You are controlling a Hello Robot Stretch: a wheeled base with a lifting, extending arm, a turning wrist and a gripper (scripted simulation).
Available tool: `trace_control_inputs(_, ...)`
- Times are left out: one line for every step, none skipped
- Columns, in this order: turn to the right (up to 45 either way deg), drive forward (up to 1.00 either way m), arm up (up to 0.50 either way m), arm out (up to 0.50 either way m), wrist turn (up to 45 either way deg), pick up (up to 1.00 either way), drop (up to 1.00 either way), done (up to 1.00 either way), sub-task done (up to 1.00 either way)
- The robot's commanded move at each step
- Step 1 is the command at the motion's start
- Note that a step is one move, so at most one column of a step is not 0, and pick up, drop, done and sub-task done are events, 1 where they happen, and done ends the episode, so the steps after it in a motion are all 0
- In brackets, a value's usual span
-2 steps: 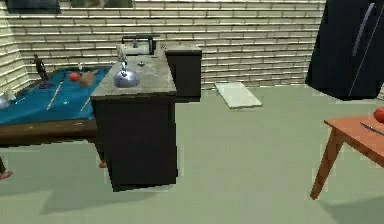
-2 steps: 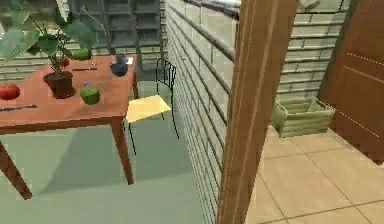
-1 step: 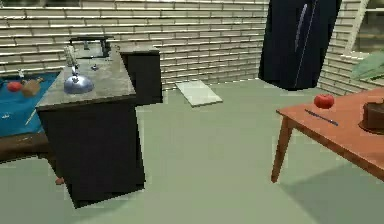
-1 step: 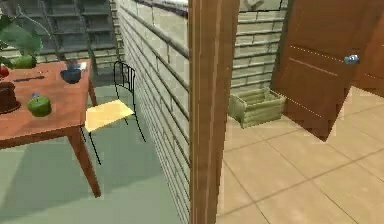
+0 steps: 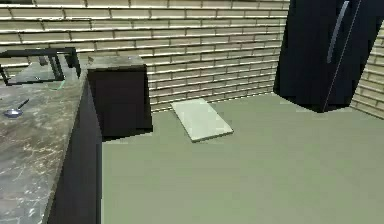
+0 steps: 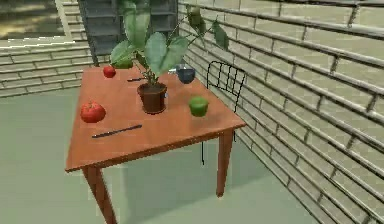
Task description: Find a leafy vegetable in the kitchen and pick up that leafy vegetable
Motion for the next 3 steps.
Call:
trace_control_inputs(0.0, 0.60, 0.00, 0.00, 0.0, 0.00, 0.00, 0.00, 0.00)
trace_control_inputs(45.0, 0.00, 0.00, 0.00, 0.0, 0.00, 0.00, 0.00, 0.00)
trace_control_inputs(0.0, 0.40, 0.00, 0.00, 0.0, 0.00, 0.00, 0.00, 0.00)
